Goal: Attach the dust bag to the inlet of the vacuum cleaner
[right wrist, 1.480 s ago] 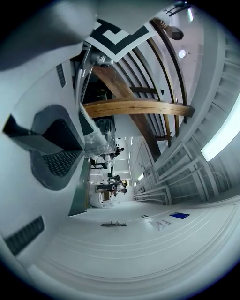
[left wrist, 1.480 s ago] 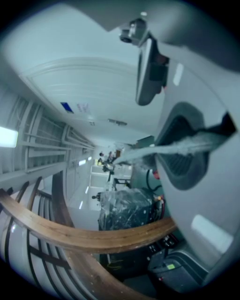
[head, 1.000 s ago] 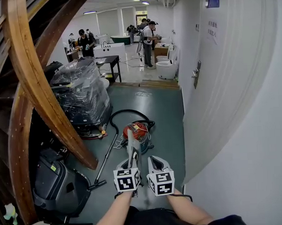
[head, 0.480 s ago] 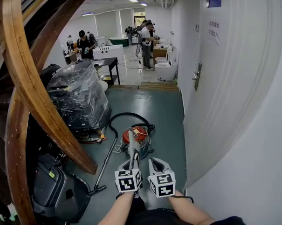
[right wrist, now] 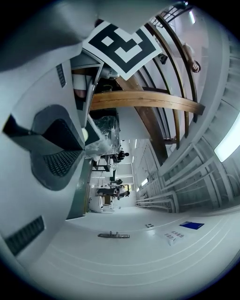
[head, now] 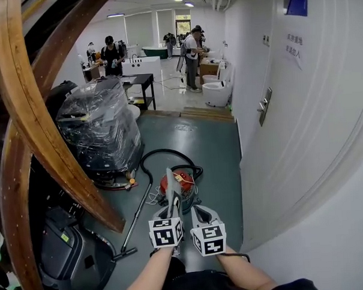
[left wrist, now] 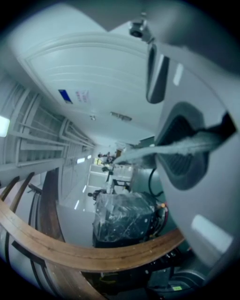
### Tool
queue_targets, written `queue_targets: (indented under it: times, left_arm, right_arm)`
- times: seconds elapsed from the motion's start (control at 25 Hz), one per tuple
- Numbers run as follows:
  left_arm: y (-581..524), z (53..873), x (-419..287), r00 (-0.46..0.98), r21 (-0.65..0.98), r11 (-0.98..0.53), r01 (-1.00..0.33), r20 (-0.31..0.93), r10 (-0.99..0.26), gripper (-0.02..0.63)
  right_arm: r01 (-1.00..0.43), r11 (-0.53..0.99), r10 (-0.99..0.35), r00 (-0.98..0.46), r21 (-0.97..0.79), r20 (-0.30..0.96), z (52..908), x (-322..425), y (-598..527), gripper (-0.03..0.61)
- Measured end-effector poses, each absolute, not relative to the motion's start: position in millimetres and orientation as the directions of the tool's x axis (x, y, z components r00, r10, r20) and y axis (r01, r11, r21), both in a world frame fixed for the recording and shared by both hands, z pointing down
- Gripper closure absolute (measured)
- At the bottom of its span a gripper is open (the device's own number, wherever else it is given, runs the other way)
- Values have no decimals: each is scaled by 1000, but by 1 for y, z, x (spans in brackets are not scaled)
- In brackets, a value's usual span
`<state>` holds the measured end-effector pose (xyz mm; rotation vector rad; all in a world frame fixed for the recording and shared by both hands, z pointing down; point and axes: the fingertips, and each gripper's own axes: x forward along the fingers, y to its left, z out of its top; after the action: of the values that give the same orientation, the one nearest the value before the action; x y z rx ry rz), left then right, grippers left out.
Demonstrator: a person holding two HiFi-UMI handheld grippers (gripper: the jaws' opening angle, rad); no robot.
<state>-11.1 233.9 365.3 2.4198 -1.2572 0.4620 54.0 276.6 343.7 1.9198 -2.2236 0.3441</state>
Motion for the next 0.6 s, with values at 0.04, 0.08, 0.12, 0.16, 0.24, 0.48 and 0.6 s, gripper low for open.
queue_targets:
  times: [0.04,0.08,0.12,0.16,0.24,0.48,0.6]
  left_arm:
    - [224,366,-12,547,176,-531,-829,452,-705,591]
    - [214,367,-13,546,177,-529,-830,455,-703,591]
    - [203,368,-14,545,179,-527,-830,458,-702,591]
    - [192,368,-15,543,181,-525,-832,461,-702,591]
    - [172,369,-19,539,183,-520,-835,463,-703,591]
    - [109,367,-36,531,194,-504,-842,465,-708,591]
    - [76,367,-44,528,196,-499,-844,468,-709,591]
  right_arm:
    - [-989,138,-946,-148,-55,288,343,53,267,580]
    - [-989,137,-946,-147,-55,289,343,53,257,580]
    - [-989,138,-946,-147,-54,290,343,52,247,580]
    - [-989,138,-945,-148,-54,293,344,52,238,580]
    - [-989,138,-942,-148,-55,300,345,50,218,580]
    - [-987,148,-935,-159,-59,318,345,39,154,580]
    - [-986,159,-931,-169,-57,323,344,30,120,580]
